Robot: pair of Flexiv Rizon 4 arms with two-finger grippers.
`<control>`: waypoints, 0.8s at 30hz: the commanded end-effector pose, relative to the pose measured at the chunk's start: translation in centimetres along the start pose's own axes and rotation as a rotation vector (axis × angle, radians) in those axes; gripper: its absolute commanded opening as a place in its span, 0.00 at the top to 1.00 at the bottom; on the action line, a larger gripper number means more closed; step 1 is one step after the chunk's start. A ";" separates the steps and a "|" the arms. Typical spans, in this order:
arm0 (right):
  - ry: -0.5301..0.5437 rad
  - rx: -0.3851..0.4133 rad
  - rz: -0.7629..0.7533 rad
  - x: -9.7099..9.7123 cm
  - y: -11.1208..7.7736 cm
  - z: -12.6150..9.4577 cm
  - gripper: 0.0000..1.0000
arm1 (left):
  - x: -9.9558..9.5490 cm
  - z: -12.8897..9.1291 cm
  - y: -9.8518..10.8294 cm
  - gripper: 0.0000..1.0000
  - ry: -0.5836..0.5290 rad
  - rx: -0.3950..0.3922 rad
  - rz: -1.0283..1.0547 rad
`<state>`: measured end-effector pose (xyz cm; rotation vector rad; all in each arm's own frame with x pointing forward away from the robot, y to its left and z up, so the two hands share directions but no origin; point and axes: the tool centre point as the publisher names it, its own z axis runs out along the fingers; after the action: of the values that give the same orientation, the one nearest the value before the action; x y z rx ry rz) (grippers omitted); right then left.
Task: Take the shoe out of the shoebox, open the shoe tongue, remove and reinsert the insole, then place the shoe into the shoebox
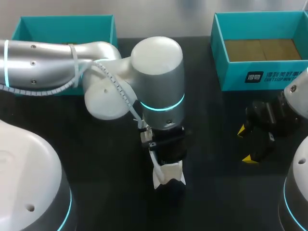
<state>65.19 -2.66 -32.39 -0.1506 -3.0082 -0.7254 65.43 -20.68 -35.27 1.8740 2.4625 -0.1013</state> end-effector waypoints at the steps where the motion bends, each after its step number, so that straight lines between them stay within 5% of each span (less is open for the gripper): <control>1: -0.001 0.003 0.001 0.1 0.1 0.1 0.00 | 0.5 -0.1 0.2 1.00 0.026 -0.051 -0.022; 7: -0.001 0.003 0.001 0.1 0.1 0.1 0.00 | 1.1 1.5 0.9 1.00 0.070 -0.101 -0.066; 12: -0.001 0.003 0.001 0.1 0.1 0.1 0.00 | 1.2 2.1 1.1 0.00 0.089 -0.120 -0.079; 24: -0.001 0.003 0.001 0.1 0.1 0.1 0.00 | -0.1 1.5 2.1 0.00 0.085 -0.154 -0.096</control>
<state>65.19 -2.66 -32.39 -0.1505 -3.0082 -0.7254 67.35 -20.01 -36.87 1.7342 2.5307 0.1517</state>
